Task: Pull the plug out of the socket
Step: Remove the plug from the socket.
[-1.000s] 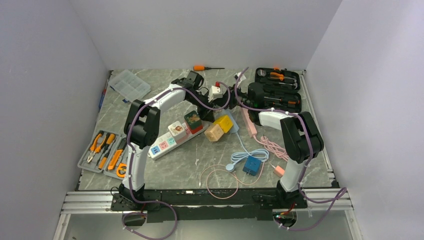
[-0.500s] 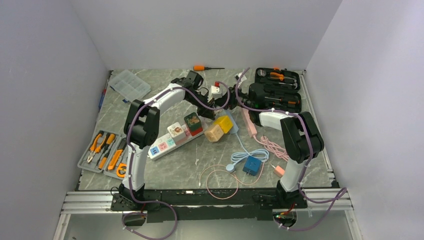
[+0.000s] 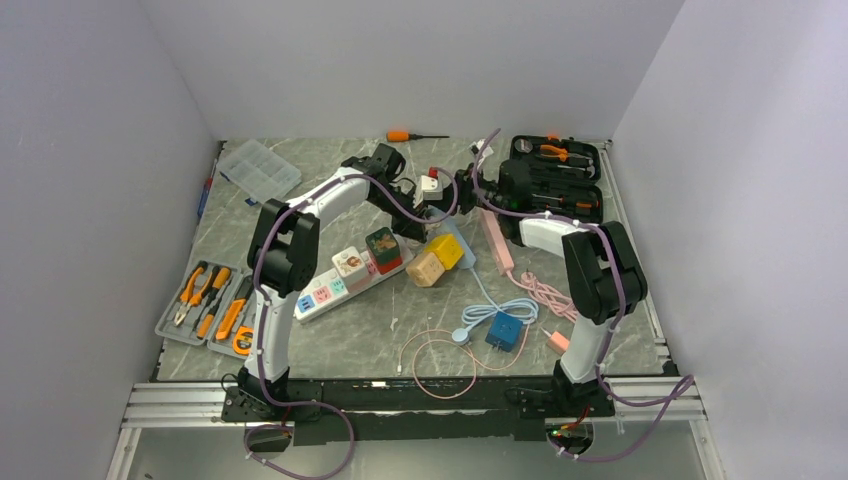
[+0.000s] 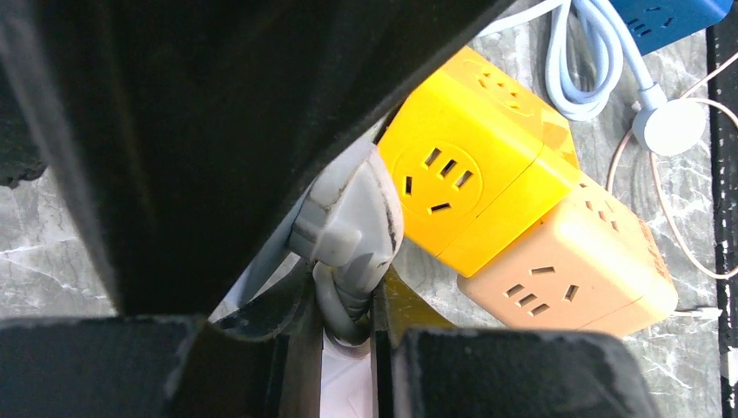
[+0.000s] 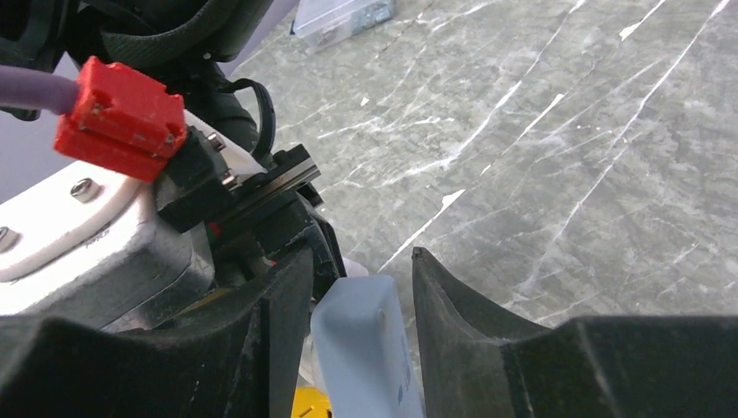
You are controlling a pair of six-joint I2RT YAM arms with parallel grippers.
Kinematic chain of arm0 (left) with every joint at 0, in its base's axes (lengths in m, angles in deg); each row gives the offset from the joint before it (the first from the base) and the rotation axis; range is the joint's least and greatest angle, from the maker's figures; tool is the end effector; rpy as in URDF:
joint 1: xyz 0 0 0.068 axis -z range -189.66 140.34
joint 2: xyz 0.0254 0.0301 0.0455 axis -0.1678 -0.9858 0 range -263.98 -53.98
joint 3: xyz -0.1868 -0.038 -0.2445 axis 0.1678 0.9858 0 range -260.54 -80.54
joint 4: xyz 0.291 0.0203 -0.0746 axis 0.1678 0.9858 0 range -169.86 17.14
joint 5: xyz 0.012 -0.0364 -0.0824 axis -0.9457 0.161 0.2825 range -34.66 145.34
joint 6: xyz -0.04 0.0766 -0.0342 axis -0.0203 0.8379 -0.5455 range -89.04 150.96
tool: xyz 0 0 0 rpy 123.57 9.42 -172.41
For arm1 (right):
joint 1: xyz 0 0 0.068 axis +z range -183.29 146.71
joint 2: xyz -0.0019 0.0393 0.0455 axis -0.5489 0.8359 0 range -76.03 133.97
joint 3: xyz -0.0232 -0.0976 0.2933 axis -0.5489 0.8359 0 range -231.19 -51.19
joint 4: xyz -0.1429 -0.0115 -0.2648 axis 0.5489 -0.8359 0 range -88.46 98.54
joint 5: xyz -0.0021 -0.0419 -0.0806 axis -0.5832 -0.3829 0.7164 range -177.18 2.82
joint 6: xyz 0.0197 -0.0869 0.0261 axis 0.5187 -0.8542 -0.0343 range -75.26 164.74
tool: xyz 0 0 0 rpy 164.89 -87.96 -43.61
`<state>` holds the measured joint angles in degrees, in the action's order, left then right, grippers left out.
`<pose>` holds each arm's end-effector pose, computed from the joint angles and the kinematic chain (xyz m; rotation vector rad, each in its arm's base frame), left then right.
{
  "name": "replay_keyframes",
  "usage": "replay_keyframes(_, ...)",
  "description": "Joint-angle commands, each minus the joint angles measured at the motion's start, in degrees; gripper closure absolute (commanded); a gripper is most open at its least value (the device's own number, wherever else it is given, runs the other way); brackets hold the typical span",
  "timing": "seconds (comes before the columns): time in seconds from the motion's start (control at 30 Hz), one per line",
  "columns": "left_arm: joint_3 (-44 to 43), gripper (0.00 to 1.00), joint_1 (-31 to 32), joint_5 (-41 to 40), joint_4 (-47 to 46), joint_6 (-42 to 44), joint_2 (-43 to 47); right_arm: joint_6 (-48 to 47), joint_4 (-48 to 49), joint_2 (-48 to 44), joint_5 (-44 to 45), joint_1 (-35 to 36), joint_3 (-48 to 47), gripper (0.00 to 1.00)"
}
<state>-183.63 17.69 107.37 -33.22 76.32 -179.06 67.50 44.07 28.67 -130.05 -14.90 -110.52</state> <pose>0.4387 -0.3010 0.1923 1.6188 1.8220 -1.0980 0.4320 0.2036 0.2207 -0.5112 1.7716 1.1614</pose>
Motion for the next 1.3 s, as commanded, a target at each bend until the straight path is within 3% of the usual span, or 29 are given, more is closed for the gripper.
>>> replay_keyframes(0.0,0.4,1.00,0.2,3.5,-0.1,0.5,6.8,-3.3,-3.7,0.6,-1.3,0.0,-3.1,0.51)
replay_keyframes(0.3,0.6,1.00,-0.9,3.4,-1.6,-1.5,7.2,-8.2,-5.8,-8.6,2.3,-1.3,4.5,0.32)
replay_keyframes(0.37,0.4,1.00,-0.9,3.0,-1.6,-1.4,7.3,-11.4,-10.4,-10.0,1.8,-1.7,4.0,0.26)
replay_keyframes(0.53,-0.2,1.00,-0.8,2.6,-2.0,-2.1,7.5,-19.9,-23.0,-8.6,0.2,-2.0,-0.2,0.22)
replay_keyframes(0.73,-0.6,1.00,-0.8,1.9,-1.6,-2.0,7.6,-22.2,-27.3,-6.5,-2.6,-2.1,-0.9,0.28)
replay_keyframes(0.93,-0.7,1.00,-0.8,1.7,-2.0,-2.0,7.6,-22.1,-26.9,-5.9,-3.4,-2.1,-0.3,0.32)
replay_keyframes(1.27,-1.3,1.00,-0.2,2.6,-1.5,-2.0,7.8,-20.4,-24.1,-0.7,-1.6,-0.1,-2.6,0.48)
